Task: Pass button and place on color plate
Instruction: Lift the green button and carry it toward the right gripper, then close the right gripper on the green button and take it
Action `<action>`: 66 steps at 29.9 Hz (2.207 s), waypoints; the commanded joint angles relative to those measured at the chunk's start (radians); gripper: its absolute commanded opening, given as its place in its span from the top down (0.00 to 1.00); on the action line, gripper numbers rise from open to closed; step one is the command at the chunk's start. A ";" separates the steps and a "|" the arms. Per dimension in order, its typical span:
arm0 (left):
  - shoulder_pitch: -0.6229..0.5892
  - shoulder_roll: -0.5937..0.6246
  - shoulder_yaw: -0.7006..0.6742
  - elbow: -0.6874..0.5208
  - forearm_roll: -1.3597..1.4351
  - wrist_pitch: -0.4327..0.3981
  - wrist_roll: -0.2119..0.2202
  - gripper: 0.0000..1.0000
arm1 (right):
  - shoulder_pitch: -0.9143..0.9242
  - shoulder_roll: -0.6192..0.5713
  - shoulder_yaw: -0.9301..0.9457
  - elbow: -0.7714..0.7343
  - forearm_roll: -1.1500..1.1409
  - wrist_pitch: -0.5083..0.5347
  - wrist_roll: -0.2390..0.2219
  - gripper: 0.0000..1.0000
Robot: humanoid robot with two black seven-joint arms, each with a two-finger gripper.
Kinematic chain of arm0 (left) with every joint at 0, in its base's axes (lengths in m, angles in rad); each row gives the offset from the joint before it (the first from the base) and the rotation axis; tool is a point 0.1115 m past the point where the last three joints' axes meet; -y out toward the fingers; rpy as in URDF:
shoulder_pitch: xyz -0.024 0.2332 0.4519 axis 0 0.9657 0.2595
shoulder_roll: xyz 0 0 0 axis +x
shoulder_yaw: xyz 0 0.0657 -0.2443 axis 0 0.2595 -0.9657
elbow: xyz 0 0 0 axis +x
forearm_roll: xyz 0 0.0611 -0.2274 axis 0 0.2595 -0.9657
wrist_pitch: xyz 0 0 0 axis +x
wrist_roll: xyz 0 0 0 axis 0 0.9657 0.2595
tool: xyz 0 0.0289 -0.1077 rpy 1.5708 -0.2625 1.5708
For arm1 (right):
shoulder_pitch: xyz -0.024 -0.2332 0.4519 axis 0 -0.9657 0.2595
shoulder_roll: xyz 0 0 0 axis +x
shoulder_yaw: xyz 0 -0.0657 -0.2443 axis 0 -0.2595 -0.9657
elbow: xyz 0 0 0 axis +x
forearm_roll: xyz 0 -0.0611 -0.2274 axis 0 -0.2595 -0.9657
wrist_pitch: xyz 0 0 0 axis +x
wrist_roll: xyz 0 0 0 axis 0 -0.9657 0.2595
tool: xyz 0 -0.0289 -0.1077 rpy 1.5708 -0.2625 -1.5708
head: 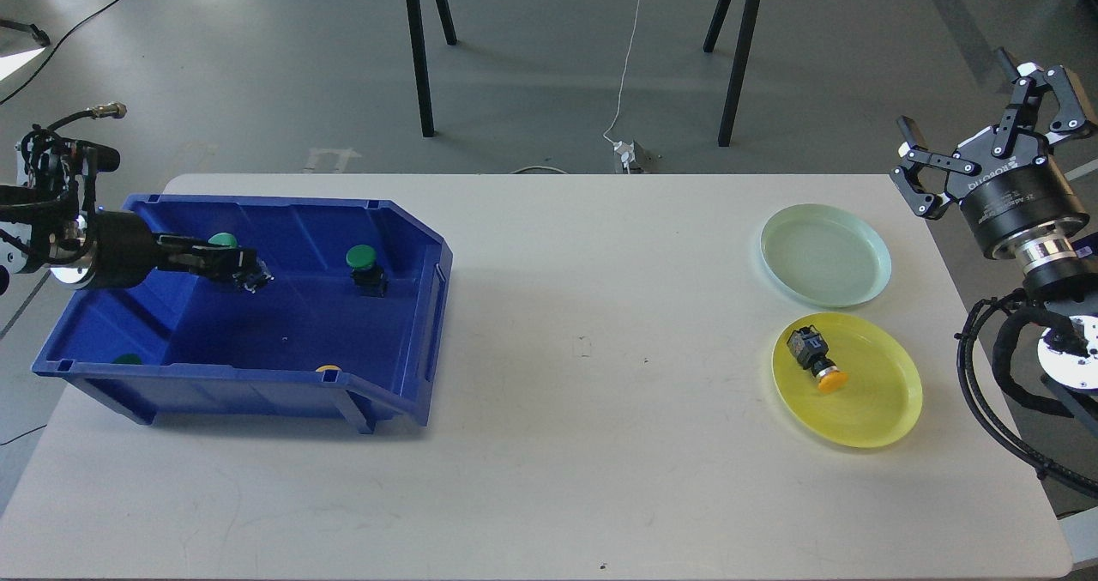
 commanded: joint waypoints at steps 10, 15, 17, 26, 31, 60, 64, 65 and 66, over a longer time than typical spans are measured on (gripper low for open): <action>-0.023 0.183 -0.383 -0.369 -0.416 0.000 0.000 0.87 | 0.000 0.000 -0.004 0.003 -0.004 0.000 0.003 0.01; -0.023 0.034 -0.436 -0.360 -0.658 0.000 0.000 0.87 | 0.000 0.000 -0.035 0.025 -0.049 -0.009 0.005 0.01; -0.009 -0.056 -0.429 -0.353 -0.674 0.000 0.000 0.87 | 0.000 -0.001 -0.052 0.063 -0.096 -0.020 0.003 0.01; 0.122 -0.363 -0.428 -0.198 -0.645 0.000 0.000 0.87 | 0.010 0.011 -0.211 0.203 -0.173 -0.043 0.000 0.01; 0.138 -0.429 -0.428 -0.156 -0.548 0.000 0.000 0.86 | 0.040 0.072 -0.280 0.217 -0.161 0.018 -0.026 0.01; 0.127 -0.438 -0.396 -0.161 -0.449 0.000 0.000 0.85 | 0.472 0.221 -0.607 -0.001 0.049 0.242 -0.181 0.01; 0.126 -0.438 -0.396 -0.165 -0.432 0.000 0.000 0.85 | 0.477 0.249 -0.609 -0.021 0.054 0.249 -0.181 0.01; 0.126 -0.438 -0.394 -0.165 -0.432 0.000 0.000 0.85 | 0.477 0.249 -0.609 -0.023 0.054 0.249 -0.181 0.01; 0.126 -0.437 -0.394 -0.165 -0.432 0.000 0.000 0.85 | 0.477 0.249 -0.609 -0.024 0.055 0.249 -0.181 0.01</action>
